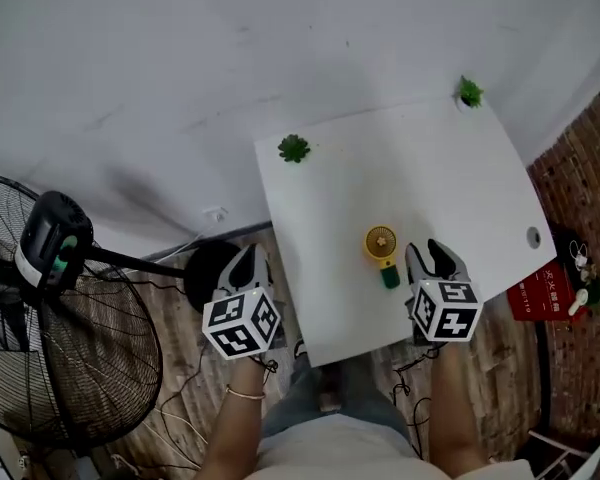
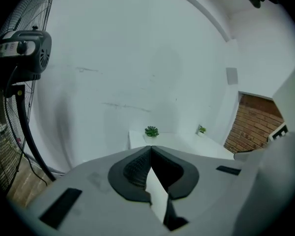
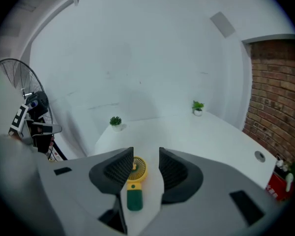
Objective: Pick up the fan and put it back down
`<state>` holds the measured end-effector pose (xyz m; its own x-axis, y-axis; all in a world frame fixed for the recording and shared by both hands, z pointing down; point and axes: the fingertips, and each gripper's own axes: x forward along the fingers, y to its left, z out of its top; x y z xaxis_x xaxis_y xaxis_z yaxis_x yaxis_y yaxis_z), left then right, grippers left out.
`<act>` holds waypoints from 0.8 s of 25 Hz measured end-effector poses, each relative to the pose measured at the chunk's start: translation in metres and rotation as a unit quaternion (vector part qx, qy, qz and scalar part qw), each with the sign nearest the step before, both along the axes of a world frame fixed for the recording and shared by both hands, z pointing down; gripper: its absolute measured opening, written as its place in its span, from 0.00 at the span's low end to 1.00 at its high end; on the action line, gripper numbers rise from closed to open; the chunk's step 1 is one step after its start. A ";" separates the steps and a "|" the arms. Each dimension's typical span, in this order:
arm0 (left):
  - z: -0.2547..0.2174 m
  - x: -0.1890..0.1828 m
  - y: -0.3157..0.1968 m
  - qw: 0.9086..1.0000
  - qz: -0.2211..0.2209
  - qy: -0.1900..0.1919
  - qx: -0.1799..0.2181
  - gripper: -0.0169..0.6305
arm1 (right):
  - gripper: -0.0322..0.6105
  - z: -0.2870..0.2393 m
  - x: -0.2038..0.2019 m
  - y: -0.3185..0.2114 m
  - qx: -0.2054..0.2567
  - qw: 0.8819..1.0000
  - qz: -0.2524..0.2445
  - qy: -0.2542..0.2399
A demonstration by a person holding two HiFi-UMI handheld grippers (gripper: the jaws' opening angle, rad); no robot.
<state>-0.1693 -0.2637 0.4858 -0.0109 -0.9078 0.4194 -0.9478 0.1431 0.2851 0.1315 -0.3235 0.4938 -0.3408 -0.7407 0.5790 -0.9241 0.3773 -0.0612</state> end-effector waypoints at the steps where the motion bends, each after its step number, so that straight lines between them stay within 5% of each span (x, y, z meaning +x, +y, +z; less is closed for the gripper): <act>1: -0.008 0.001 -0.003 1.000 0.003 0.000 0.008 0.04 | 0.30 -0.013 0.006 -0.003 0.016 1.000 0.009 -0.006; 8: -0.087 0.005 -0.036 0.996 0.019 -0.006 0.091 0.04 | 0.14 -0.109 0.074 -0.016 0.137 0.985 0.096 -0.043; 14: -0.145 0.013 -0.065 0.987 0.037 -0.015 0.154 0.04 | 0.05 -0.188 0.140 -0.005 0.245 0.952 0.169 -0.068; 20: -0.173 0.023 -0.078 0.981 0.055 -0.027 0.181 0.04 | 0.05 -0.214 0.210 0.022 0.290 0.922 0.243 -0.083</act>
<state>-0.1465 -0.3415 0.3131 0.0831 -0.9941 0.0700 -0.9669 -0.0634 0.2473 0.3417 -0.3014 0.2800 0.0651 -0.9978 0.0075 -0.9887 -0.0656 -0.1346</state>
